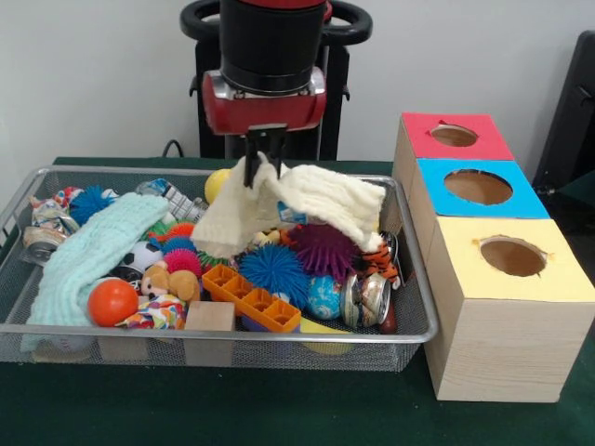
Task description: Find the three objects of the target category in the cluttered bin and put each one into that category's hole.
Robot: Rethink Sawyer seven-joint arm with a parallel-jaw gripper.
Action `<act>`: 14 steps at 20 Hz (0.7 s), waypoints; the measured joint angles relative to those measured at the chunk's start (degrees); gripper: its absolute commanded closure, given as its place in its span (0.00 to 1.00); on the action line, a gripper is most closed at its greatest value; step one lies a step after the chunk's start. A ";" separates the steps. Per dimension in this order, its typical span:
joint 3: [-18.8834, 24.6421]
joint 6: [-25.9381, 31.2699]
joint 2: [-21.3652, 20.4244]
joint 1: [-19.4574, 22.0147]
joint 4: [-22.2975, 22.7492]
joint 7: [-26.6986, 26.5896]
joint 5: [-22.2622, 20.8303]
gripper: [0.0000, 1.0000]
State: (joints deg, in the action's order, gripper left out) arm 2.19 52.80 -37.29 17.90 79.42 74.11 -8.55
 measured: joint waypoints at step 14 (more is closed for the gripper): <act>0.00 3.22 0.26 5.35 -4.40 0.00 -3.63 1.00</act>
State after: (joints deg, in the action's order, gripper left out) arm 2.19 56.02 -37.03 23.25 75.02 74.11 -12.18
